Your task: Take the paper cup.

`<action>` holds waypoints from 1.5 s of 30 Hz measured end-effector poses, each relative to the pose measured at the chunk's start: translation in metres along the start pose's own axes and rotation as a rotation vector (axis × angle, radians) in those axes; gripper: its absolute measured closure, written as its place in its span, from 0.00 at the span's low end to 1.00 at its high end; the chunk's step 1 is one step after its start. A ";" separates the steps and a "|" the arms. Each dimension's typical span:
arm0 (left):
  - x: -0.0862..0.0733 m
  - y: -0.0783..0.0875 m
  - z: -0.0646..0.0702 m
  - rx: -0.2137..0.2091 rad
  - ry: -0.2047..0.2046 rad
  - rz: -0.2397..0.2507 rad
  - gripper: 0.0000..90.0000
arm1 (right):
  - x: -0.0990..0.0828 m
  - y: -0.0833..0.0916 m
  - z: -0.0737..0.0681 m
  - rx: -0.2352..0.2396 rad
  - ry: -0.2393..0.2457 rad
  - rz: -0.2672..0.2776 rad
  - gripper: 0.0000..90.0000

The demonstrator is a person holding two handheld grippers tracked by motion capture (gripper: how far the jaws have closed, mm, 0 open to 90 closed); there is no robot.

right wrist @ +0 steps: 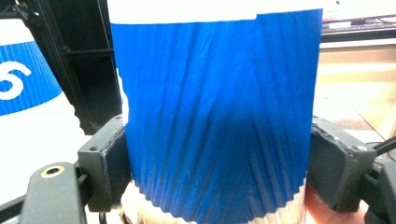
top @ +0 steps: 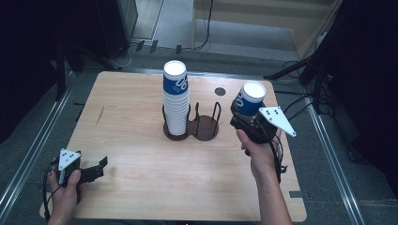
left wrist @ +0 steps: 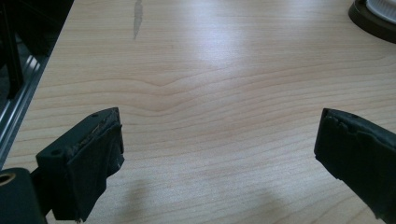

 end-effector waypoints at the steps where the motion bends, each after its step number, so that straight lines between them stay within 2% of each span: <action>1: 0.000 0.000 0.000 0.000 -0.001 0.000 0.02 | -0.001 0.000 0.000 -0.001 0.001 0.000 0.20; 28: 0.000 0.001 -0.001 0.004 0.006 0.006 0.02 | -0.048 0.011 0.005 0.000 0.009 -0.055 0.20; 34: 0.000 0.000 0.001 0.003 -0.009 0.004 0.02 | -0.059 0.012 0.005 -0.001 0.007 -0.072 0.20; 45: 0.000 0.001 0.000 -0.013 0.005 0.006 0.02 | -0.087 0.014 -0.001 0.010 0.031 -0.119 0.20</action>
Point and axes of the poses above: each handheld gripper's, and its own axes: y roughly backward along the jaws, x roughly out of its top, z roughly to its right, the point moved 10 cm from there along -y, roughly forward along the jaws, and after that the axes turned 9 degrees about -x, right-handed, at the moved point
